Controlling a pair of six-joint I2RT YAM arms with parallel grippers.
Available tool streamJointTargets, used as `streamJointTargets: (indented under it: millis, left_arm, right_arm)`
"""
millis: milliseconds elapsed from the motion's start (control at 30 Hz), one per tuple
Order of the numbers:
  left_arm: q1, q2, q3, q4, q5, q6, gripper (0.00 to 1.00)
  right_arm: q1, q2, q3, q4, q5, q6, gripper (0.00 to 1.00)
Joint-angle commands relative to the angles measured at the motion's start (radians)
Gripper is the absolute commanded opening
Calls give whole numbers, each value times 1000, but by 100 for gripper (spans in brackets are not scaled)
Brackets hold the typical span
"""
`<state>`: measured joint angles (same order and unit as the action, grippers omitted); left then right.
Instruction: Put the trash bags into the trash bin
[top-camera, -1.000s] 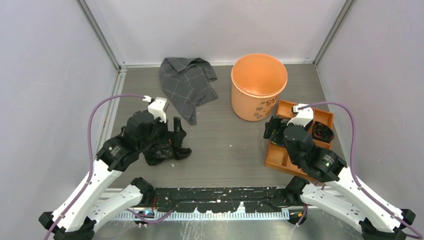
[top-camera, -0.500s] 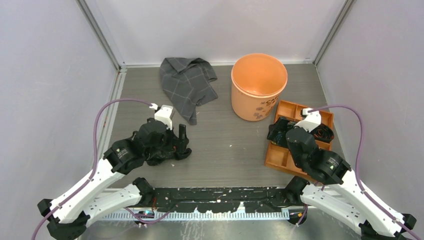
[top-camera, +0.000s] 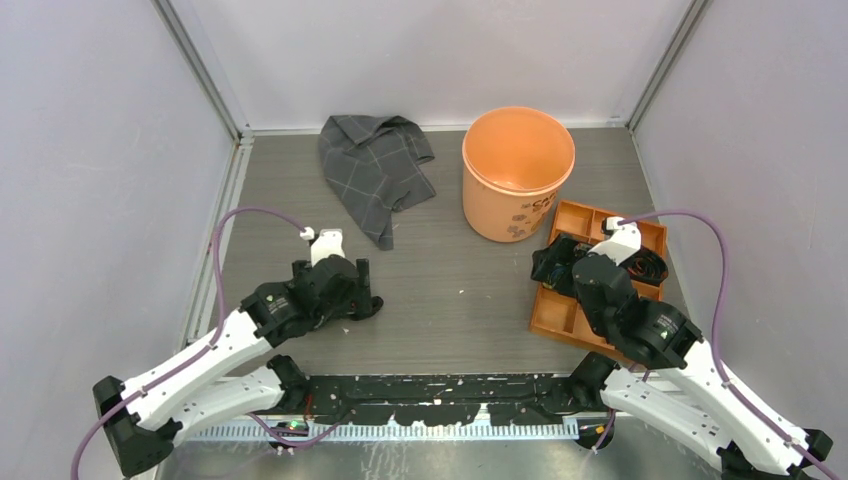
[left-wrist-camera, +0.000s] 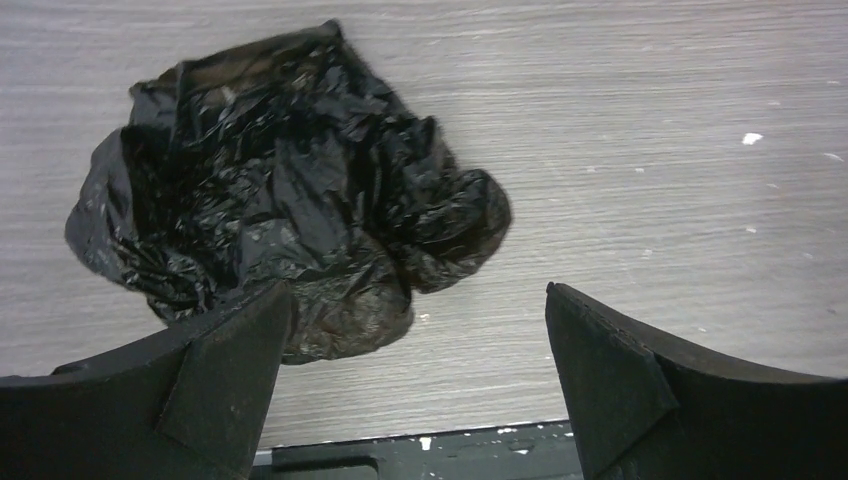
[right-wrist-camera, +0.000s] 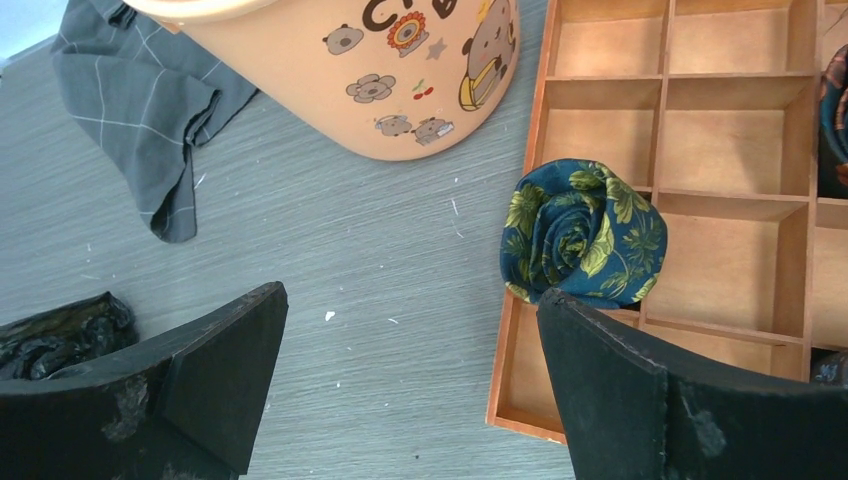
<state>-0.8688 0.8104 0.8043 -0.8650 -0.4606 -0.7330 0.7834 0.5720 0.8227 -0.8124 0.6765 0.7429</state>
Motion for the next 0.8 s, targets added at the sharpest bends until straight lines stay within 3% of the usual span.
streamJointTargets:
  millis: [0,233,367,433,533,600,667,767]
  left_arm:
    - [-5,14,-53,-13,-149,-144,100]
    - [-4,109,-106,59,-304,-188,96]
    - [5,174,-131,175,-353,-159,83]
    - [21,193,-148,246,-342,-130,68]
    - [42,199,-187,375,-281,-66,30]
    - [48,199,-205,450,-231,-17,11]
    - [48,202,-212,504,-181,15,1]
    - [48,206,-210,581,-70,70,0]
  right_arm:
    - [-5,17,9,37,-25,30,100]
    - [-7,57,-8,68,-69,37,100]
    - [-7,82,-16,82,-85,44,100]
    - [-7,94,-15,84,-94,50,100]
    - [-6,106,-17,84,-106,57,100]
    - [-6,114,-16,85,-117,60,100]
    - [-7,122,-18,85,-125,60,100]
    - [-6,134,-22,86,-135,59,100]
